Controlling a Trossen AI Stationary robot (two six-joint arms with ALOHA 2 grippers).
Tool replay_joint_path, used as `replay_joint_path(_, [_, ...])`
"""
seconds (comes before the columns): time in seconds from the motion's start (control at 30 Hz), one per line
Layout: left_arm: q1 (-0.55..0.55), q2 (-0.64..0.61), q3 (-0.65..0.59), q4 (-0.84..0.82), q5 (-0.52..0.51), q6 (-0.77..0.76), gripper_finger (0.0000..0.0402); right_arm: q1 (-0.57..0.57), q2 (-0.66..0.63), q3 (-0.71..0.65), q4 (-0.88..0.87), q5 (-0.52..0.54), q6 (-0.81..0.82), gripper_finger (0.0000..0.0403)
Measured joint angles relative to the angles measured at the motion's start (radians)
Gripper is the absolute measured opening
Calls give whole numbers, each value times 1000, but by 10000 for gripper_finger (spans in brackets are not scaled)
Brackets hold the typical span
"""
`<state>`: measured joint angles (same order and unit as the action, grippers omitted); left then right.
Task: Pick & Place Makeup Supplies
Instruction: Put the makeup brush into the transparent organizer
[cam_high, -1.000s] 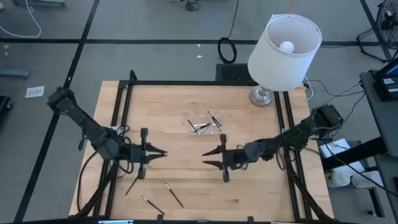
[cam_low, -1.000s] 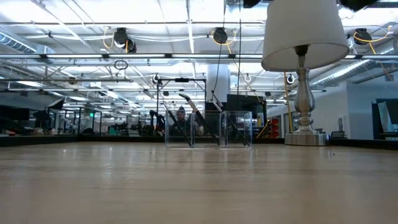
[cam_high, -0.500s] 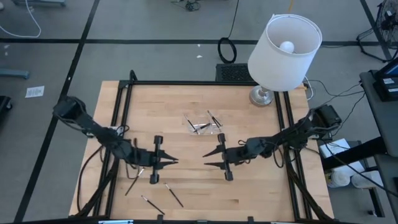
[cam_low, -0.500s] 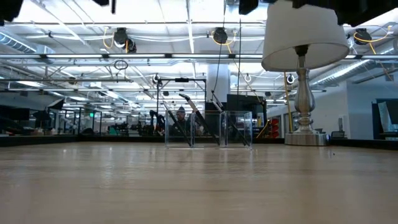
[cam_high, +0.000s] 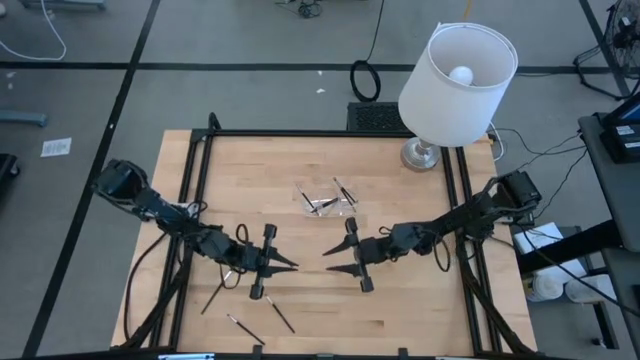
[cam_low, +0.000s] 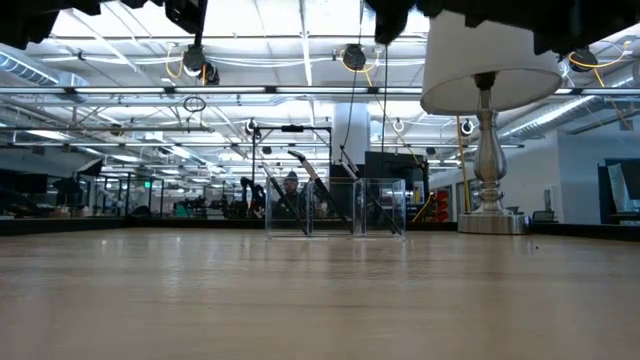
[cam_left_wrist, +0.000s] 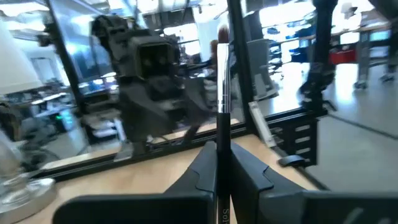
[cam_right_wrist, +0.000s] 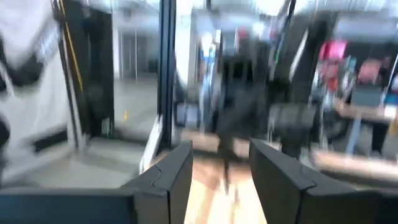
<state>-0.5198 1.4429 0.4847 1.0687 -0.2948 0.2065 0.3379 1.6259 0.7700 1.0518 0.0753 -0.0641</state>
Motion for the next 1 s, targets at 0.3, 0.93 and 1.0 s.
replay_joint_path(0.3, [3, 0, 2, -5, 14, -11, 18, 1, 115, 121, 60, 2, -11, 153])
replay_joint_path(0.93, [18, 98, 114, -128, 5, -18, 18, -7, 207, 303, -121, -8, -27, 153])
replay_joint_path(1.0, [18, 98, 114, -132, 2, -17, 18, -7, 208, 303, -121, -27, -24, 153])
